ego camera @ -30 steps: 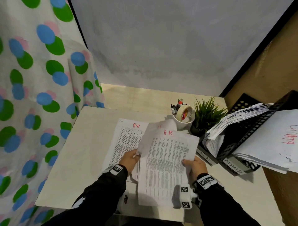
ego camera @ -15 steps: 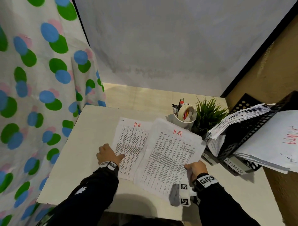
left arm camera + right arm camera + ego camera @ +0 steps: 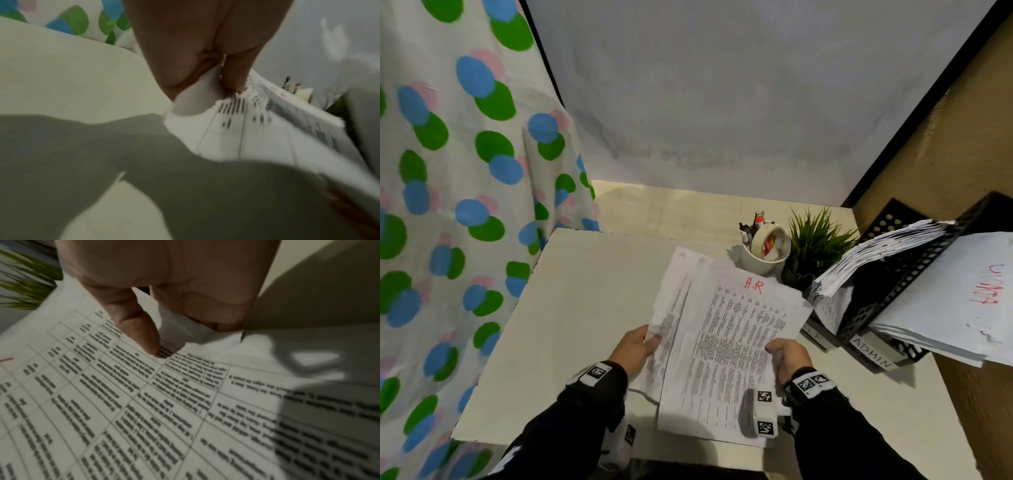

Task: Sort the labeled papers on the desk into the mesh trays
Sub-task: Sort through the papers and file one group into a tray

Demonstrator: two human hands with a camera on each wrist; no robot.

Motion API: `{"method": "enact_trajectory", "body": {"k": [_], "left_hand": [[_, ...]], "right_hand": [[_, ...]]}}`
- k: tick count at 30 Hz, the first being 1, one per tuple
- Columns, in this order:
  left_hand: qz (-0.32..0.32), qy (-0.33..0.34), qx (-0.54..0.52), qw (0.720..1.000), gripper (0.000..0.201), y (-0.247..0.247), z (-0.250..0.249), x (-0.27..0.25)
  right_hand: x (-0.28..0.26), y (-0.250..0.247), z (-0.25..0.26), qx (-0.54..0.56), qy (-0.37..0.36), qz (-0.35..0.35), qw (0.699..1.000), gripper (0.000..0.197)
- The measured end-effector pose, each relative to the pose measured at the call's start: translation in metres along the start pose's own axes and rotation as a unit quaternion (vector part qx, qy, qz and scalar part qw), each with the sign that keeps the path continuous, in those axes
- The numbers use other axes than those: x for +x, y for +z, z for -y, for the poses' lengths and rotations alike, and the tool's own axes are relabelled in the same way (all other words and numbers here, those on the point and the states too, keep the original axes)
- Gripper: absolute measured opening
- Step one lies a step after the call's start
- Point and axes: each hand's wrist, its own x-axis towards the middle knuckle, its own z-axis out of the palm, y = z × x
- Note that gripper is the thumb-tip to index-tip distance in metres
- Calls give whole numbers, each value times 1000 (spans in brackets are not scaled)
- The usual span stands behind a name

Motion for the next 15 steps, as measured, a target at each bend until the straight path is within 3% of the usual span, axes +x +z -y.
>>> {"method": "enact_trajectory", "body": {"k": [3,5,9,11,13,15], "left_hand": [[75,-11,-20,997,16,11,-16,-17],[86,-6,-26,996,20,16,-32,-28],[0,43,-105,994,42,22,-70,-46],[-38,143,-109,983,30,25,-78,-51],[-82,219,-48,971,3,25,-82,-58],[-136,263,2,955,9,29,-80,-60]], "right_hand": [[-6,6,6,43,1,53,998,13],[-6,11,12,65,-55,39,996,19],[-28,11,32,97,-173,48,979,51],[-48,10,44,90,-243,55,964,45],[-57,9,50,77,-301,45,949,34],[-61,5,52,82,-339,50,936,30]]}}
